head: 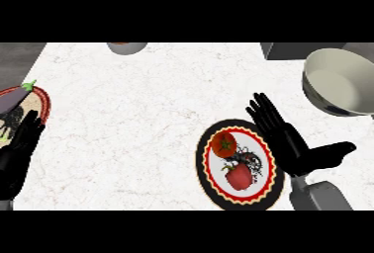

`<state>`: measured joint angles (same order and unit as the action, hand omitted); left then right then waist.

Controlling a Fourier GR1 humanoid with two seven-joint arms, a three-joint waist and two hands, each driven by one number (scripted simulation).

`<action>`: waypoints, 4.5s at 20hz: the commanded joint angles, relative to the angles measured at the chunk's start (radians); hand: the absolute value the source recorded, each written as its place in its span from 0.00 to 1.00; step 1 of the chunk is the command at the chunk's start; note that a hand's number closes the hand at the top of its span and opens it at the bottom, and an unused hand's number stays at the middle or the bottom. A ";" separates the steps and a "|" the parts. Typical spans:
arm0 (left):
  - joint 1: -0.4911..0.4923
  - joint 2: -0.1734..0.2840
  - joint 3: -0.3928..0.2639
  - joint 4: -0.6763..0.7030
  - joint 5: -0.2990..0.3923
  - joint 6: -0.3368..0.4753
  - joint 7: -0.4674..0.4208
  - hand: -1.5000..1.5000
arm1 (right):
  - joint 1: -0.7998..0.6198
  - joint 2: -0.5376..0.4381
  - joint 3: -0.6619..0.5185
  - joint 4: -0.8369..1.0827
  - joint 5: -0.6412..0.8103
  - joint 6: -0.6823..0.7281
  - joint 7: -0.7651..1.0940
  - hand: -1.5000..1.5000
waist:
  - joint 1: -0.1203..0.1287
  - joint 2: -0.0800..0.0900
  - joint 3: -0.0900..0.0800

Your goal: Pick the bell pepper from the plate and place it in the bowl

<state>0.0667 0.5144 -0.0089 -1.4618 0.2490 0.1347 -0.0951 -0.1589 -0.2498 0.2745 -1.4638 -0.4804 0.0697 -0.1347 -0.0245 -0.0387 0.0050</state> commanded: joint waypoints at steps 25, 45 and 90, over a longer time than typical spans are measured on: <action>-0.339 -0.131 -0.157 -0.032 -0.217 0.188 0.190 0.50 | -0.488 -0.456 0.198 0.140 0.624 0.597 -0.668 0.00 | 0.049 0.051 -0.002; -0.284 -0.126 -0.089 -0.088 -0.233 0.141 0.214 0.50 | -0.495 -0.441 0.558 -0.002 1.039 0.479 -0.534 0.00 | 0.027 0.038 -0.005; -0.255 -0.203 0.058 -0.134 -0.352 0.062 0.284 0.50 | -0.122 0.145 0.110 0.353 1.429 0.219 -0.038 1.00 | -0.046 0.021 -0.007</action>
<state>-0.2002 0.2964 0.0223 -1.5961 -0.1057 0.1905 0.1861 -0.3776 -0.2023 0.4850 -1.1136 0.9874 0.3172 -0.4157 -0.0589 -0.0257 -0.0101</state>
